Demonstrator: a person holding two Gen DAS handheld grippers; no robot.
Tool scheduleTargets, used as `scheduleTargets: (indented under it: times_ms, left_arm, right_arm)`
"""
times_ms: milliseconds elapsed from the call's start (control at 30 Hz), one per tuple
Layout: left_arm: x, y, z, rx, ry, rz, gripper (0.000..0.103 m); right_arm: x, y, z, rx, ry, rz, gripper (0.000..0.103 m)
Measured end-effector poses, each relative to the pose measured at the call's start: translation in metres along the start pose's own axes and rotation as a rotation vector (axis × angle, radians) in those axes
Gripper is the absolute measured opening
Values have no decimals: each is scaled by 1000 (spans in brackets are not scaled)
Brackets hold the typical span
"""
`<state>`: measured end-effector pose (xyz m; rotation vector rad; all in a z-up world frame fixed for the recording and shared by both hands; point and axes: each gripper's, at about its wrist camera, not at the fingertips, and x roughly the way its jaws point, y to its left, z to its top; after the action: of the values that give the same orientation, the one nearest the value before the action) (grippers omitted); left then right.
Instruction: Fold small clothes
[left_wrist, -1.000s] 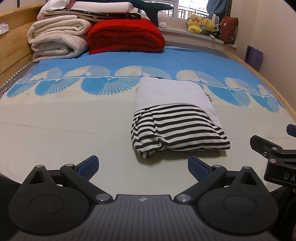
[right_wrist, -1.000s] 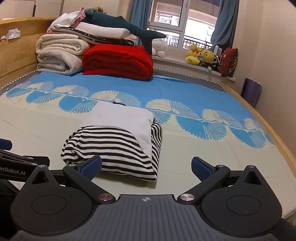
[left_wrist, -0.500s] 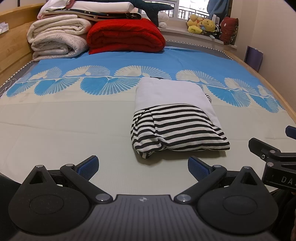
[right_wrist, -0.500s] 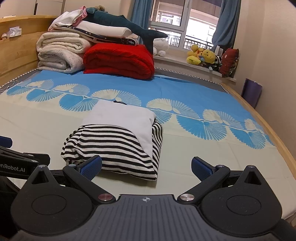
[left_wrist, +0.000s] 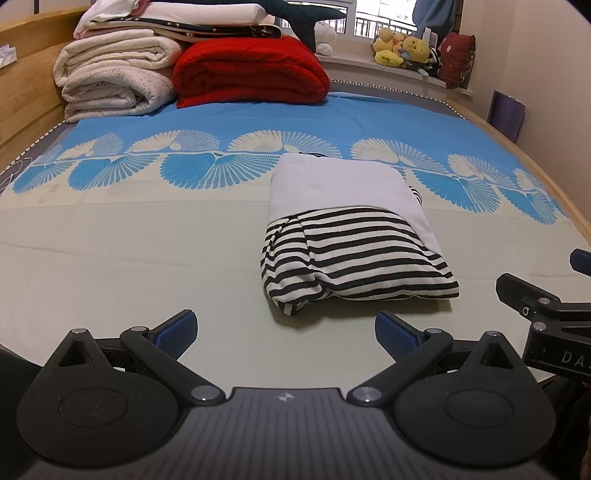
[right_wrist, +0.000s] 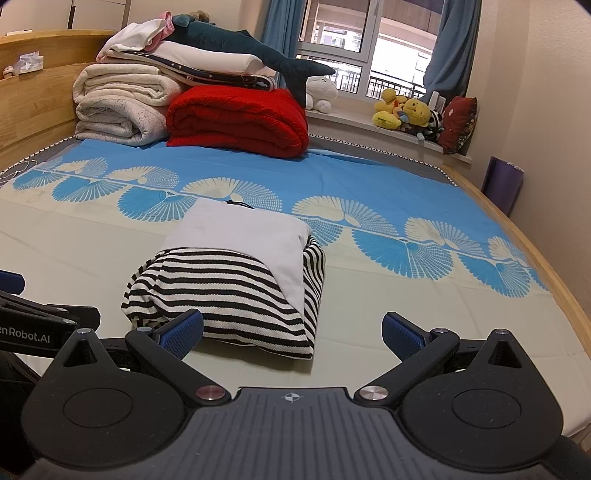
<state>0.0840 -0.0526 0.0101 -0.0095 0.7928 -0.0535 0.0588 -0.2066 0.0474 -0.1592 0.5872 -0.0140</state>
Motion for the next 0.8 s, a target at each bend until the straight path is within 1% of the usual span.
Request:
scheduleTargets:
  times_ms: [800]
  left_arm:
    - [1,3,0,-10,7,-8,102]
  right_arm:
    - [0,0,-1,-12,3,1,102]
